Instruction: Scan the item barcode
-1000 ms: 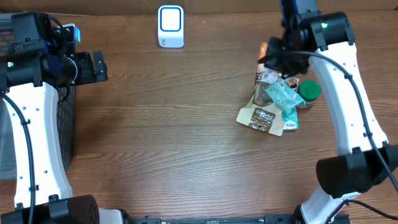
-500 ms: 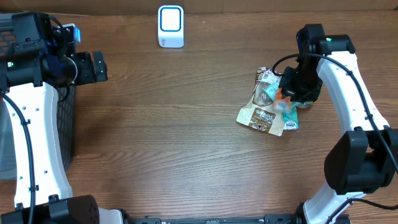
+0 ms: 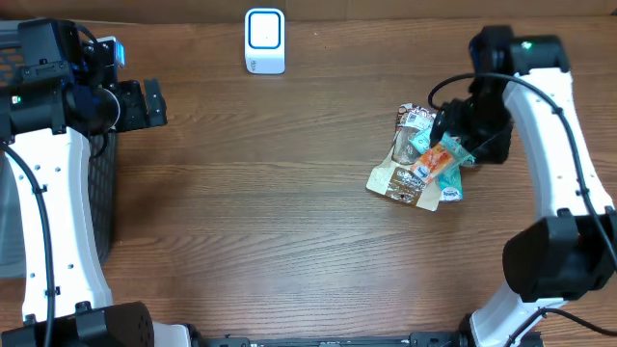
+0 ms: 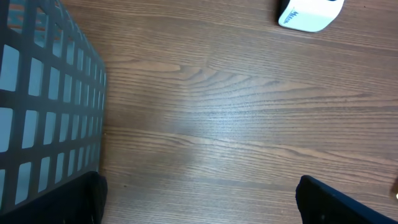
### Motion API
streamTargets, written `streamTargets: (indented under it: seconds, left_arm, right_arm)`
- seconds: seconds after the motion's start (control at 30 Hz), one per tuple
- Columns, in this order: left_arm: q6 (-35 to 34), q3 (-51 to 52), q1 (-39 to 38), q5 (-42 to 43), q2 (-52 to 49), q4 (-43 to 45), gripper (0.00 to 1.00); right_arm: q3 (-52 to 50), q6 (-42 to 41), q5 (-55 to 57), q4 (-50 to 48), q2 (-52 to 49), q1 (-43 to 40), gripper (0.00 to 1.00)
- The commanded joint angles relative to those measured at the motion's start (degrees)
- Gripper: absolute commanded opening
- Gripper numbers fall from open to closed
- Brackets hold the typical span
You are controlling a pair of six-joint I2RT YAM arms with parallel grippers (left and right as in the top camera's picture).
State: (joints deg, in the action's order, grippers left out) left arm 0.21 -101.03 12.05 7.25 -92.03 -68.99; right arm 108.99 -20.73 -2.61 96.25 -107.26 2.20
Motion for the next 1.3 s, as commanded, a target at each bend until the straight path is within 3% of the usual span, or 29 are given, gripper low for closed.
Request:
streamTargets:
  seconds: [0.0, 0.23, 0.33, 0.53, 0.93, 1.1, 1.27]
  left_arm:
    - [0.9, -1.4, -0.1, -0.2, -0.2, 0.1, 1.00]
    - [0.9, -1.4, -0.1, -0.2, -0.2, 0.1, 1.00]
    - [0.9, -1.4, -0.1, -0.2, -0.2, 0.1, 1.00]
    - [0.9, -1.4, -0.1, -0.2, -0.2, 0.1, 1.00]
    - [0.9, -1.4, -0.1, -0.2, -0.2, 0.1, 1.00]
    - [0.9, -1.4, -0.1, -0.2, -0.2, 0.1, 1.00]
    - [0.9, -1.4, -0.1, -0.2, -0.2, 0.1, 0.99]
  right_arm:
    - [5.5, 2.4, -2.2, 0.8, 5.2, 1.5, 0.80]
    - [7.9, 4.1, -4.0, 0.5, 17.8, 5.7, 0.81]
    - [7.9, 4.0, -4.8, 0.7, 23.4, 6.1, 1.00]
    - [7.9, 4.1, -10.0, 0.8, 31.1, 6.1, 1.00]
    - [7.6, 4.7, -5.1, 0.0, 34.6, 6.1, 1.00]
    - [4.8, 5.9, -3.0, -5.6, 34.8, 6.1, 1.00]
    - [-4.4, 10.7, -3.5, -17.9, 39.5, 6.1, 1.00]
